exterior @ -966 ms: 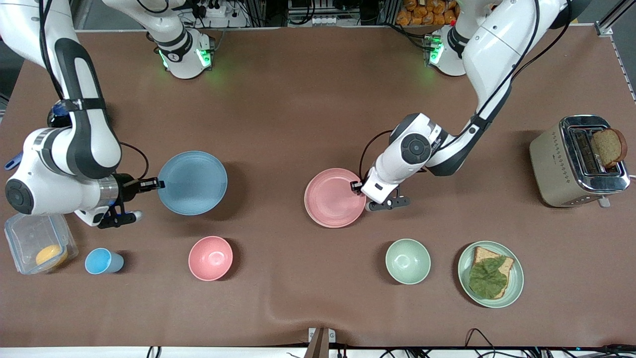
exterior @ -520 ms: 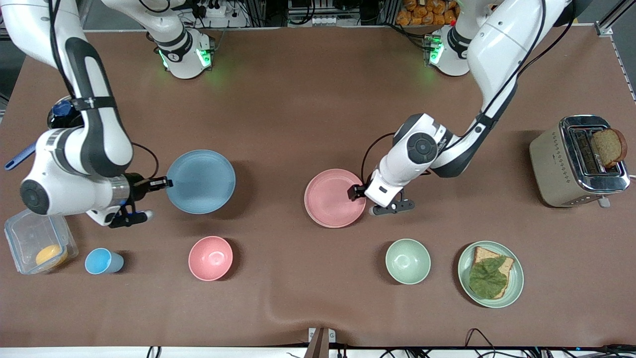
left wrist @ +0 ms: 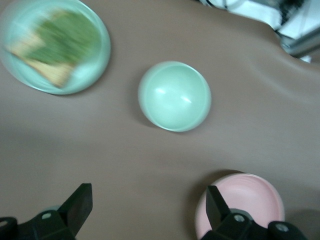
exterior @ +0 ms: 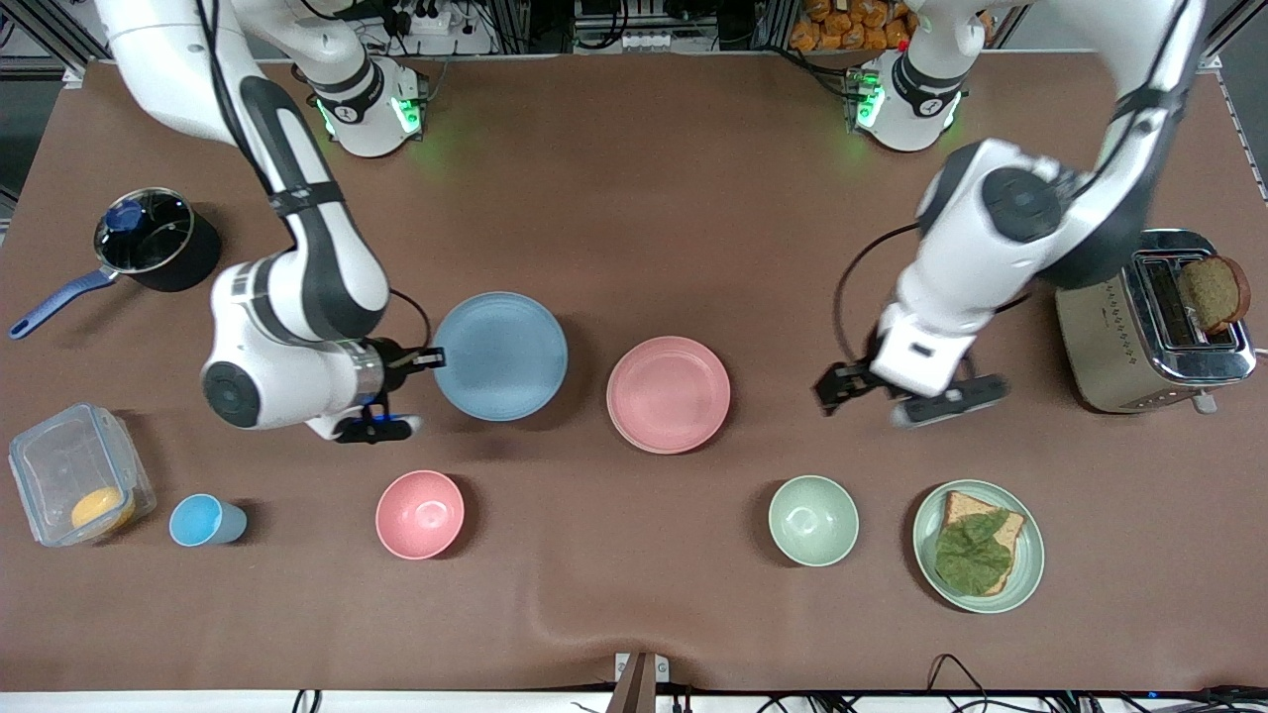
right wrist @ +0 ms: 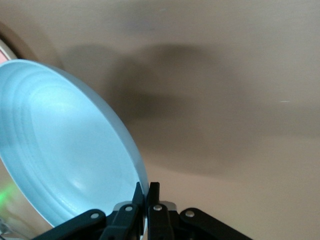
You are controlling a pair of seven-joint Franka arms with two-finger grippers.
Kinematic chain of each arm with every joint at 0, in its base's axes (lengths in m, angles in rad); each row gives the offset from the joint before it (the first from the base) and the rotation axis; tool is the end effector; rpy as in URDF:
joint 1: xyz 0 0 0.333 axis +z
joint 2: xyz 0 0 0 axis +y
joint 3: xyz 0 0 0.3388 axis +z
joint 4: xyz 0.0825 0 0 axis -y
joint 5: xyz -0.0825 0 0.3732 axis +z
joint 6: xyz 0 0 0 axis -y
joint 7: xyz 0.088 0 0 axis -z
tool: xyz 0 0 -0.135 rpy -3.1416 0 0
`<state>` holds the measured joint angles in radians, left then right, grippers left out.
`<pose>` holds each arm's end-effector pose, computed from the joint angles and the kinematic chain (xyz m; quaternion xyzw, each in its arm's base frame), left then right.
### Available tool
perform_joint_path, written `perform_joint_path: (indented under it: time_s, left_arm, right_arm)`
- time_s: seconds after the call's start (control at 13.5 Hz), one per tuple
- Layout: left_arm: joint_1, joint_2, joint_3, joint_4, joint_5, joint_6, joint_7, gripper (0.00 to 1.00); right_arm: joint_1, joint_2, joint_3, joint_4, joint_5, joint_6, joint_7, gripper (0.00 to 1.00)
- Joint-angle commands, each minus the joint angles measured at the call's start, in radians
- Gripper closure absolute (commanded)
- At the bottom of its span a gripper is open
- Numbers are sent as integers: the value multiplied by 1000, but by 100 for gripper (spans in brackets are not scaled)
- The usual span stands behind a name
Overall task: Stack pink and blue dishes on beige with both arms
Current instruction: 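Withdraw the left gripper while the right gripper carries the blue plate over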
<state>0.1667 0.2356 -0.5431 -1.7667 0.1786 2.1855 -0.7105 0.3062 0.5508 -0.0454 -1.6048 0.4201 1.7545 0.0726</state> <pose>0.6078 -0.2030 0.4651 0.9846 0.1350 0.1036 0.0408 0.6033 0.2136 0.2903 -0.9640 -0.0134 0.2217 0.1465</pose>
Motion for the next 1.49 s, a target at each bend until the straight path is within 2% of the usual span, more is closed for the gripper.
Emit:
perform_joint_path:
  time_s: [0.0, 0.15, 0.45, 0.74, 0.89, 0.97, 1.04, 1.11, 1.19, 1.26, 1.41]
  left_arm:
    - [82, -148, -8, -36, 7, -113, 124, 0]
    - [128, -186, -5, 2, 7, -215, 163, 0]
    - [152, -185, -3, 176, -1, -468, 218, 0]
    - [152, -185, -3, 271, -42, -591, 244, 0]
    - [158, -183, 3, 309, -54, -624, 316, 0]
    - [142, -193, 58, 314, -100, -638, 375, 0]
    - [90, -206, 137, 315, -137, -642, 416, 0]
    - [17, -216, 237, 314, -145, -642, 443, 0]
    - [-39, -216, 305, 312, -146, -645, 460, 0]
    - [-64, -216, 336, 312, -146, -650, 473, 0]
    - [-113, -217, 386, 309, -151, -673, 490, 0]
  right_arm:
    - [74, 116, -11, 138, 75, -10, 84, 100]
    - [128, 168, -10, 175, 106, 38, 88, 100]
    - [215, 219, -10, 175, 239, 213, 88, 100]
    - [283, 254, -8, 177, 292, 310, 90, 100]
    - [286, 271, -8, 177, 319, 361, 85, 100]
    - [286, 279, -7, 178, 319, 376, 85, 100]
    - [286, 281, -1, 178, 319, 379, 85, 100]
    - [284, 281, -1, 180, 319, 379, 85, 95]
    - [281, 279, -1, 178, 319, 378, 85, 35]
    - [283, 278, -1, 180, 316, 379, 70, 0]
    - [265, 271, -1, 195, 318, 373, 69, 0]
